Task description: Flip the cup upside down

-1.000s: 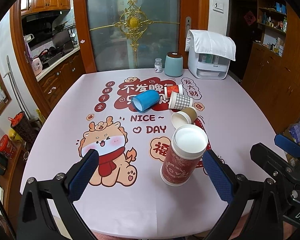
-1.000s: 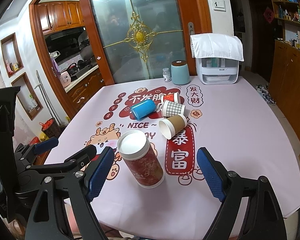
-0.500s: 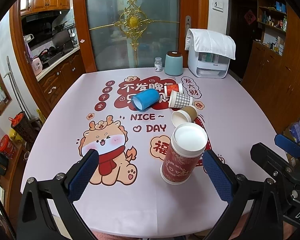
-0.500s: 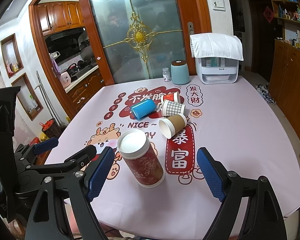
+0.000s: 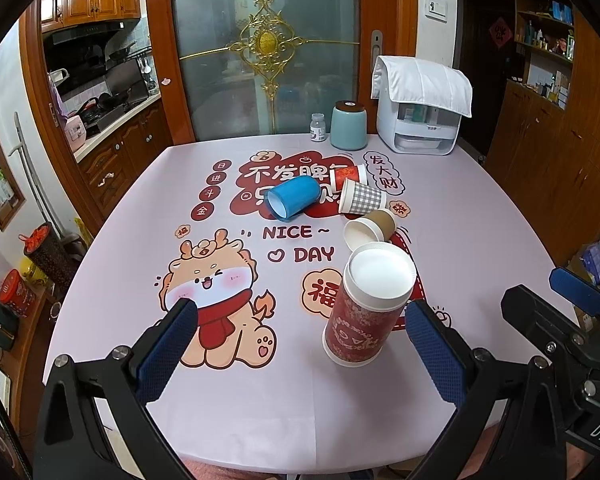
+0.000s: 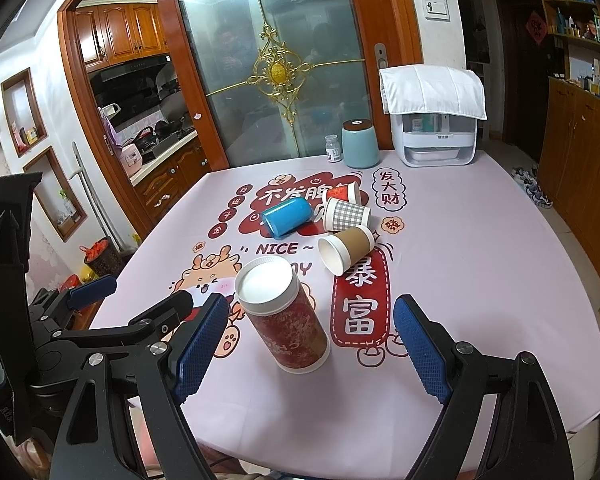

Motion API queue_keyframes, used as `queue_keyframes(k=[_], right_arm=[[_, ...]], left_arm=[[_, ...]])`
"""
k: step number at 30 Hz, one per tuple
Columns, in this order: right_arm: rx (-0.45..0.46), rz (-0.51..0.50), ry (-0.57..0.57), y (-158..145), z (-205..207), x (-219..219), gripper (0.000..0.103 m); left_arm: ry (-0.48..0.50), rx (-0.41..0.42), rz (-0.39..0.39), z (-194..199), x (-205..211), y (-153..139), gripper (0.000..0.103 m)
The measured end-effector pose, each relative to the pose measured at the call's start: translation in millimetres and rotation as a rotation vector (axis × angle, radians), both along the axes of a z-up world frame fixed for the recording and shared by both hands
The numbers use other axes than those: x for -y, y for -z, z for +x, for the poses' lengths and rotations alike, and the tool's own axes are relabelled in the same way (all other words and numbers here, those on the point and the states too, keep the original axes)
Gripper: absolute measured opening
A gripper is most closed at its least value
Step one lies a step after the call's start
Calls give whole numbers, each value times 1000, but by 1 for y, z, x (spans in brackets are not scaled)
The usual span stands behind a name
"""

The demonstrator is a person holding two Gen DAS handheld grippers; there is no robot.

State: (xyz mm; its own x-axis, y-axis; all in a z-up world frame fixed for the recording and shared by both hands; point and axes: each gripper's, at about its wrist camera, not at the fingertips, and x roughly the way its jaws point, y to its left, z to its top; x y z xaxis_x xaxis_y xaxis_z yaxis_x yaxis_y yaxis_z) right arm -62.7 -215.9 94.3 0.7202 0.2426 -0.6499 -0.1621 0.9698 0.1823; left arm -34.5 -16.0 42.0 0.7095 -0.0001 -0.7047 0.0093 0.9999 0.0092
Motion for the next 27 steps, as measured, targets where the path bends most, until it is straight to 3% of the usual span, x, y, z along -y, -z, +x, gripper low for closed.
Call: queue_keyframes(k=[27], right_arm=[[5,2,0,5,0,-4,86]], left_arm=[[-3,9,7,-3,-3,-5,102]])
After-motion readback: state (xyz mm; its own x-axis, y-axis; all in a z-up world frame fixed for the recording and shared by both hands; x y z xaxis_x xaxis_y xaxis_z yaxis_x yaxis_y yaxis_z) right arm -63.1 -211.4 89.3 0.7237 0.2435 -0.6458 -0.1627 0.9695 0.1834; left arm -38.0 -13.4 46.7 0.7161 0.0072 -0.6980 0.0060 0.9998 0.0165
